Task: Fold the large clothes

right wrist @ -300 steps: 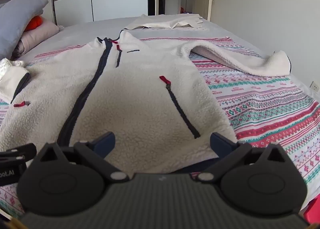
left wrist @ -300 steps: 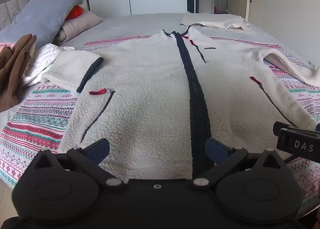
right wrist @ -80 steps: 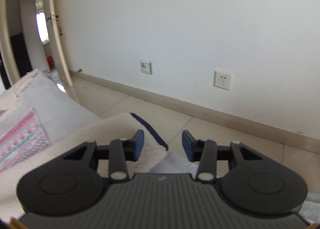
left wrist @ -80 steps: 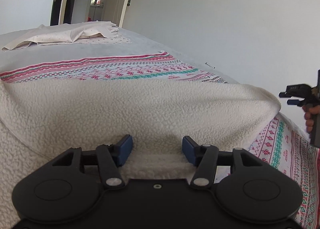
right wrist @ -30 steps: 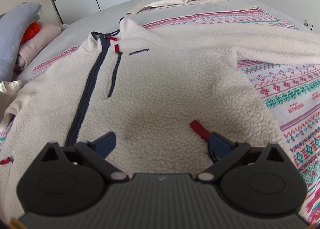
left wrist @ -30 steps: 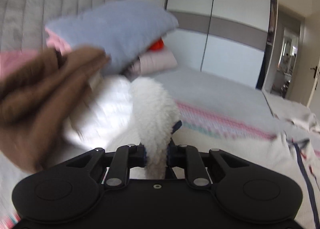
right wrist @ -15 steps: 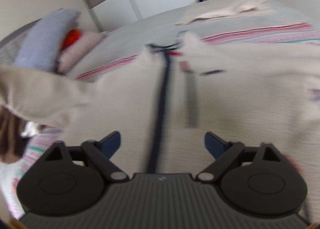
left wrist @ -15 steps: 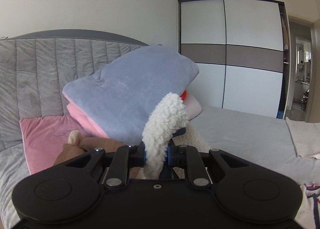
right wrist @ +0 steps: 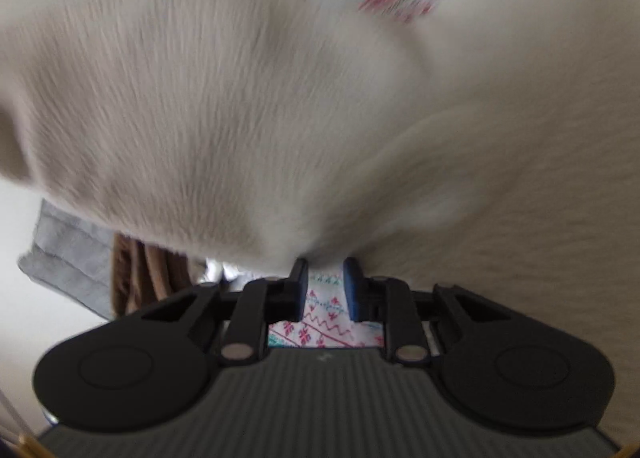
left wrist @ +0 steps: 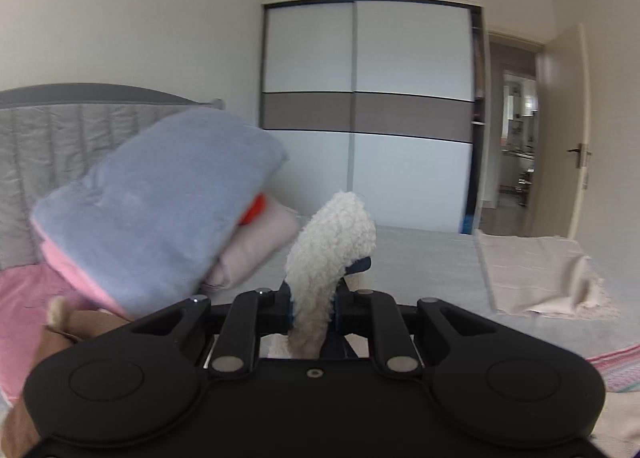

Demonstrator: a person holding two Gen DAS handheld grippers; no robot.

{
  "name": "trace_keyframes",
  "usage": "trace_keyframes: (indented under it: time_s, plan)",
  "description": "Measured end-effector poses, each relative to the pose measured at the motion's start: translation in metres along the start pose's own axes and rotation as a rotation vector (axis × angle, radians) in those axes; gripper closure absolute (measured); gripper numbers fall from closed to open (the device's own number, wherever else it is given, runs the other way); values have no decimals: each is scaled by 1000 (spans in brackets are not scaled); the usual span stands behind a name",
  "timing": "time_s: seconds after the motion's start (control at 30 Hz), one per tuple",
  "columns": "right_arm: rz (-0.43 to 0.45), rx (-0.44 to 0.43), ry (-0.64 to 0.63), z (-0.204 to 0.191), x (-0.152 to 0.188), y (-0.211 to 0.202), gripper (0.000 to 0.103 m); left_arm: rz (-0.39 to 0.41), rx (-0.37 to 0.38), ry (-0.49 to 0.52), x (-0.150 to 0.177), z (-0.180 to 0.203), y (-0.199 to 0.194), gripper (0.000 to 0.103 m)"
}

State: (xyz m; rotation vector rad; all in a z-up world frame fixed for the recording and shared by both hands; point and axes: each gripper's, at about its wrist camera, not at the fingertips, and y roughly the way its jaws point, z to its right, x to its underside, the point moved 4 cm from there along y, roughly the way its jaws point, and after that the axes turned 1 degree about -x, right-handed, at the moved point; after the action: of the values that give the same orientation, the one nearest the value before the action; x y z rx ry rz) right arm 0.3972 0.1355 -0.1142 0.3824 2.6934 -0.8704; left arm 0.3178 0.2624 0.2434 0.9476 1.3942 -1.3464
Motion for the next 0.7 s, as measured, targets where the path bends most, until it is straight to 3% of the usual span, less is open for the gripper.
trace_keyframes:
  time_s: [0.07, 0.17, 0.2, 0.23, 0.27, 0.43, 0.7]
  plan:
    - [22, 33, -31, -5, 4, 7, 86, -6, 42, 9, 1, 22, -3, 86]
    - [-12, -90, 4, -9, 8, -13, 77, -34, 109, 18, 5, 54, -6, 86]
    - [-10, -126, 6, -9, 8, -28, 70, -45, 131, 17, 7, 67, -6, 86]
    - [8, -138, 1, -6, 8, -45, 51, -58, 149, 12, 9, 79, -5, 86]
    - [38, -137, -6, -2, 6, -64, 40, -73, 166, 5, 12, 90, -4, 86]
    - [171, -47, 24, 40, -9, -164, 37, -161, 279, -65, 28, 160, 7, 86]
    - [365, 111, 131, 118, -5, -295, 20, -317, 422, -168, 87, 280, 26, 86]
